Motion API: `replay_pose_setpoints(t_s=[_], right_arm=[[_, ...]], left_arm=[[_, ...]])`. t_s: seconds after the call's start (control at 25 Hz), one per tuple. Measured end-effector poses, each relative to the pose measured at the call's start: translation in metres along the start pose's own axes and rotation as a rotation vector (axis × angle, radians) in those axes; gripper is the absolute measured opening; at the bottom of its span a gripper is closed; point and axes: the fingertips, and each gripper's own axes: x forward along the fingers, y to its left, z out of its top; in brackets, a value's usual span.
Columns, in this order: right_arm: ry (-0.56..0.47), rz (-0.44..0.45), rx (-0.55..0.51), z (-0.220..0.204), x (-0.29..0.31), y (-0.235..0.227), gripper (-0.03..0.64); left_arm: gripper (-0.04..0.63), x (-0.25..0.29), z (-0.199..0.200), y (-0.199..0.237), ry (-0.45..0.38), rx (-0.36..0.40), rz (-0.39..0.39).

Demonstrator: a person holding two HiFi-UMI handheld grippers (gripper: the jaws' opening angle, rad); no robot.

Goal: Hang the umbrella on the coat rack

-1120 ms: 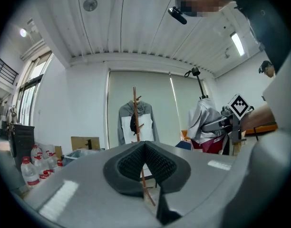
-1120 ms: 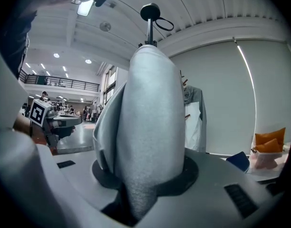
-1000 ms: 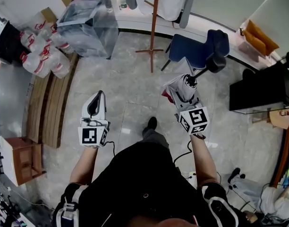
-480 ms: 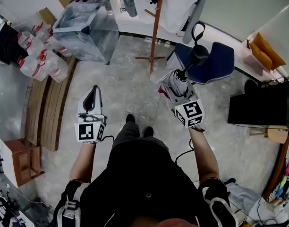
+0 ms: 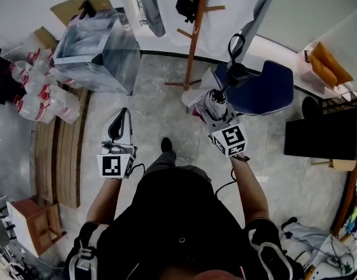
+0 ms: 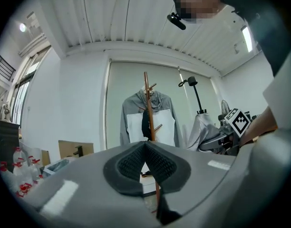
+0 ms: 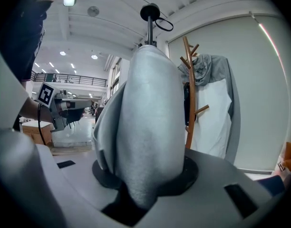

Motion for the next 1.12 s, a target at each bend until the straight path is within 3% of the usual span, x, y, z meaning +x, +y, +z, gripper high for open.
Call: replay_pose_setpoints(t_s=[0.32,0.84,1.12], right_arm=[[0.056,0.067,0.035,-0.039,0.074,-0.018,0.137],[0.139,0.196,0.073,-0.117,0.145,-0.065,0.137],[0.172,0.229,0.103,-0.153,0.173,-0.076,0.137]], left_arm=[[0.000,0.063,-0.014,0.034,0.037,0.009,-0.039],[0.000,0.105,-0.058,0.032,0.142,0.013,0.049],[0.000,0.125,-0.065,0.030,0.137,0.018,0.064]])
